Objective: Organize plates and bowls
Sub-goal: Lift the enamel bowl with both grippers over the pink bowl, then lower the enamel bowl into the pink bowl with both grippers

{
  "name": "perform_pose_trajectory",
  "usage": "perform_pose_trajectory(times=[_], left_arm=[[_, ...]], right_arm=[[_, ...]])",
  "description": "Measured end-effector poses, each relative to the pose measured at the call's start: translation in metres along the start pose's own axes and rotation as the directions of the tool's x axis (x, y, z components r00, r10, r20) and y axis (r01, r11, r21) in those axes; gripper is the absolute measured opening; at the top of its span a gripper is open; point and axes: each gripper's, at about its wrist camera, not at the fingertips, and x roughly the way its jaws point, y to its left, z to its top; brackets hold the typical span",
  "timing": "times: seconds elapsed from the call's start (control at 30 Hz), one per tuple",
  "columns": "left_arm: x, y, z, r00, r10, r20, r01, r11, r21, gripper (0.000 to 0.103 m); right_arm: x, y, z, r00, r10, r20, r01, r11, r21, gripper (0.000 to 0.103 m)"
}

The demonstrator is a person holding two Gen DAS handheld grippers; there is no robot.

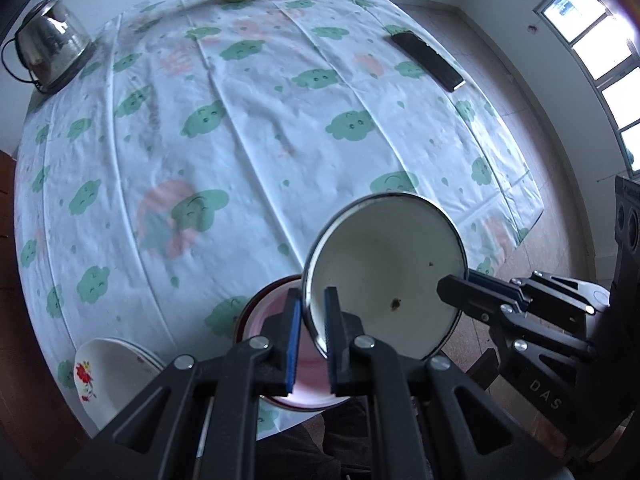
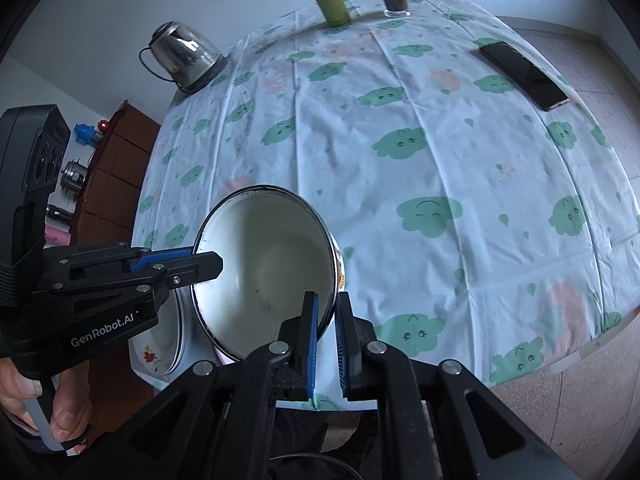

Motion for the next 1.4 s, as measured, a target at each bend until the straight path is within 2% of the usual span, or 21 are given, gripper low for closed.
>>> perform_pose_trajectory(times=[0.53, 1.4], left_arm=[[0.003, 0.024, -0.024, 1.000, 0.014, -0.013, -0.015, 0.997, -0.075, 0.008], [0.018, 0.031, -0.039, 0.999, 0.015, -0.051, -0.020, 0.994, -0.105, 0.008]], right_arm=[[0.019, 0.025, -0.013, 0.998, 0.027, -0.053, -0.030, 0.998, -0.061, 0.010], [0.036, 0.028, -0.024, 0.994, 0.034, -0.103, -0.041, 0.997, -0.072, 0.010]])
